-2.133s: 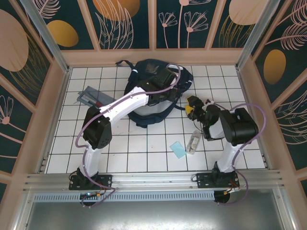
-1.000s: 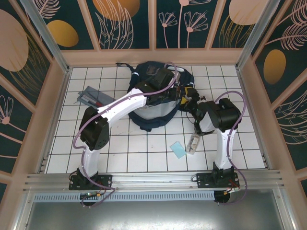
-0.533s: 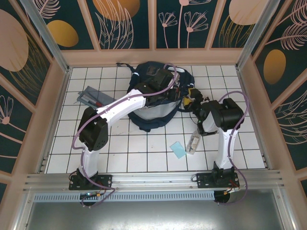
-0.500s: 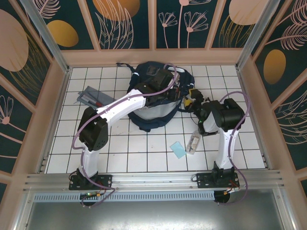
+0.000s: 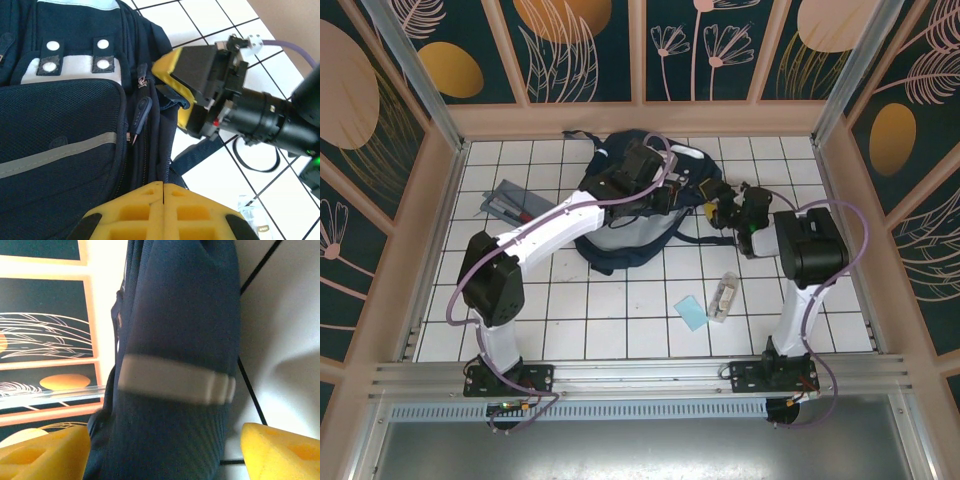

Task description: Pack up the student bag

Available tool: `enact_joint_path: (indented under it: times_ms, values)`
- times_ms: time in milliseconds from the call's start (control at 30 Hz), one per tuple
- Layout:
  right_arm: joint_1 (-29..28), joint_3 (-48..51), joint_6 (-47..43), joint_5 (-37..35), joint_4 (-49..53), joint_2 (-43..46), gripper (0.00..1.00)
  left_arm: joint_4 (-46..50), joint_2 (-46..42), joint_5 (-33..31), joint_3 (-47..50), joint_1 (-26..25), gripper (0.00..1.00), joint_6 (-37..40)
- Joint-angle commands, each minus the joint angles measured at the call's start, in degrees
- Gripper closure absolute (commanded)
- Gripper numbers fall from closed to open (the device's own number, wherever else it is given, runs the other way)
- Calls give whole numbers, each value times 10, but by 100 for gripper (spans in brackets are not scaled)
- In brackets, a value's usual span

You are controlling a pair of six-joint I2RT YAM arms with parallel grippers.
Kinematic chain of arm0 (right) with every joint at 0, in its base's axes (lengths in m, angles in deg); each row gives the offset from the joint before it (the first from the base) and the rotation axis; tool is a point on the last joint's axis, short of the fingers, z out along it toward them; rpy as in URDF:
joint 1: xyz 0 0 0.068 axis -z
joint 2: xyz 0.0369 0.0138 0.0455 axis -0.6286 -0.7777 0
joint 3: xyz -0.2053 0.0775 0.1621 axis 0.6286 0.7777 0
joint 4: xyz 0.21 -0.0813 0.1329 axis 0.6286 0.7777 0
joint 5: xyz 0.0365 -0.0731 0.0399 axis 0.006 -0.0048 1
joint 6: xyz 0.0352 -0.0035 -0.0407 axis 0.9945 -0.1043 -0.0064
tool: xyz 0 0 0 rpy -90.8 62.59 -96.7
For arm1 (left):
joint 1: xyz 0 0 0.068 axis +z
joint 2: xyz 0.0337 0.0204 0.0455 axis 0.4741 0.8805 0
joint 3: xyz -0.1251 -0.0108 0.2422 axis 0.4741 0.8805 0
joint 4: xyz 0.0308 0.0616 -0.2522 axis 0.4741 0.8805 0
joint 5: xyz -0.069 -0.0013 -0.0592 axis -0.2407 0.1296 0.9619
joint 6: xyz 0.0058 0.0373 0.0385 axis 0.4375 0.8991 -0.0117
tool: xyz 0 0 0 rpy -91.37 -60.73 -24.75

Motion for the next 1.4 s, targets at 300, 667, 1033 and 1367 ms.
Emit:
enact_joint_path:
  times_ms: [300, 667, 1033, 1367]
  values:
    - [20, -56, -64, 93, 69, -11, 100, -80, -52, -104, 96, 35, 100, 37]
    - [-33, 63, -8, 93, 198, 188, 100, -156, 100, -193, 43, 105, 100, 70]
    - [-121, 52, 174, -169, 149, 259, 100, -84, 19, -106, 18, 106, 67, 12]
    - [-86, 7, 178, -262, 133, 199, 100, -175, -196, 61, 246, 105, 34, -155]
